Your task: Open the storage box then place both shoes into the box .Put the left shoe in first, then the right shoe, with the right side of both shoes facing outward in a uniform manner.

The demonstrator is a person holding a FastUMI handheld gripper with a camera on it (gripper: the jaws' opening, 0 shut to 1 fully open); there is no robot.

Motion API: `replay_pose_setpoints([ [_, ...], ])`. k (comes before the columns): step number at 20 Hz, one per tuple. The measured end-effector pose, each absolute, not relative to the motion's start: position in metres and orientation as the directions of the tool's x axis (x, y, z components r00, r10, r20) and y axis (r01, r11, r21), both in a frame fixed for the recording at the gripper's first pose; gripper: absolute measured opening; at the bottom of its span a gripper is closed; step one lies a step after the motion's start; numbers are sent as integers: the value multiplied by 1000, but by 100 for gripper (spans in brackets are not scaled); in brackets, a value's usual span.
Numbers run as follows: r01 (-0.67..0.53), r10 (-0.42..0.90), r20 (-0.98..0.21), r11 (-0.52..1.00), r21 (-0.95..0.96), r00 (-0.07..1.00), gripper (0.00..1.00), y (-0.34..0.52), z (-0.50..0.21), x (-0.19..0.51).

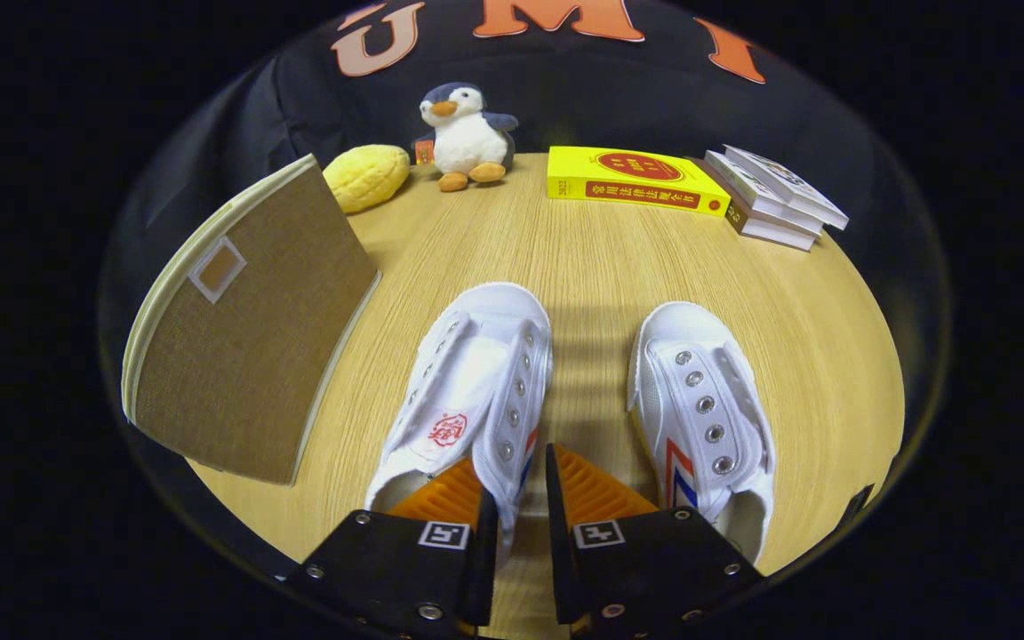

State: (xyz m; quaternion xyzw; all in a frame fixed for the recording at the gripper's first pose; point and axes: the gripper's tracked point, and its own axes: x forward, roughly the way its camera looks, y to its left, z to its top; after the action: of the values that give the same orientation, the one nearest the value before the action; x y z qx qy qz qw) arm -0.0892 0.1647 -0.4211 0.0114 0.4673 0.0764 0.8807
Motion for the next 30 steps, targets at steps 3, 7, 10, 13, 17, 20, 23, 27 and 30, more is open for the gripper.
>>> replay_pose_setpoints([
  [3,-121,109,-790,992,44,603,18,165,-422,-79],
  [7,-114,86,-790,993,20,607,14,166,-428,-76],
  [10,-67,108,-803,994,85,586,4,165,-424,-74],
  [13,-42,121,-797,992,119,592,2,167,-411,-67],
  [17,-59,153,-784,987,147,602,1,178,-388,-64],
  [20,-48,163,-767,984,171,620,1,187,-357,-57],
  [23,-40,172,-749,981,191,640,1,197,-315,-46],
  [27,-70,193,-727,978,196,659,1,217,-257,-36],
  [30,-105,230,-719,971,216,656,1,246,-225,-32],
])
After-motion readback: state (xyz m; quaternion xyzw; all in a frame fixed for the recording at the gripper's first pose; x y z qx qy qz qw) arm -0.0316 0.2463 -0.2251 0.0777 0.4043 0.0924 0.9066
